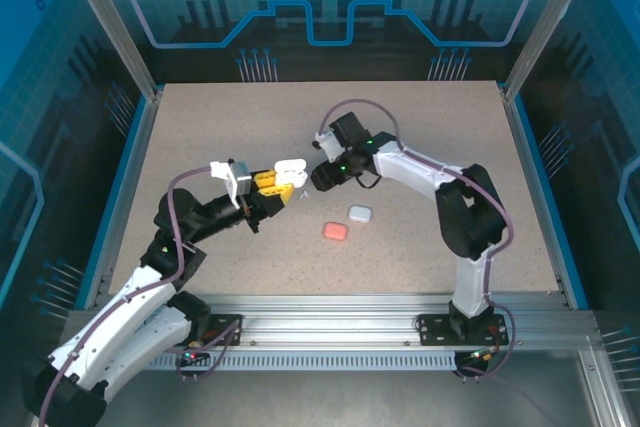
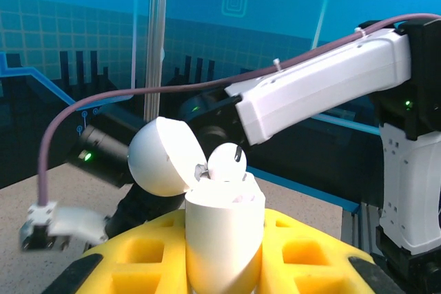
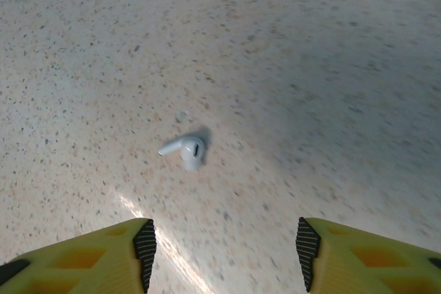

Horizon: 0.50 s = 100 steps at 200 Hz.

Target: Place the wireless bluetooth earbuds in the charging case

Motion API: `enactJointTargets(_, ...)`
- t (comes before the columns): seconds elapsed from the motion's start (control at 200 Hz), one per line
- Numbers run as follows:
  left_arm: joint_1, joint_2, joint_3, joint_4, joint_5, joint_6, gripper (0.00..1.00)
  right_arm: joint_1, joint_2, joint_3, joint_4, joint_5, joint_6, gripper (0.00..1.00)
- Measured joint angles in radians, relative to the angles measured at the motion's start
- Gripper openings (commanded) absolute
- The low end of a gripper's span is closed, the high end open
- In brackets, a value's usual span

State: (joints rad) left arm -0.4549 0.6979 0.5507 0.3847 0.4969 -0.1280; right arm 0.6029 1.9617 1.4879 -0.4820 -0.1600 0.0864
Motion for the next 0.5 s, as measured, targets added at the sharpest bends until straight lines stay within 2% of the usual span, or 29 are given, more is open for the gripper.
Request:
enactJointTargets(0.285,0.000,0.000,0.000,-0.008,-0.004,0.000,0.00,0.035,0.168,0.121,-0.015,-0.058,0.004,0.55)
enactJointTargets(0.5,0.000,0.000,0.000,-0.014,-0.004,0.000,0.00,0.047,0.234,0.180,-0.033,-0.077,0.018,0.47)
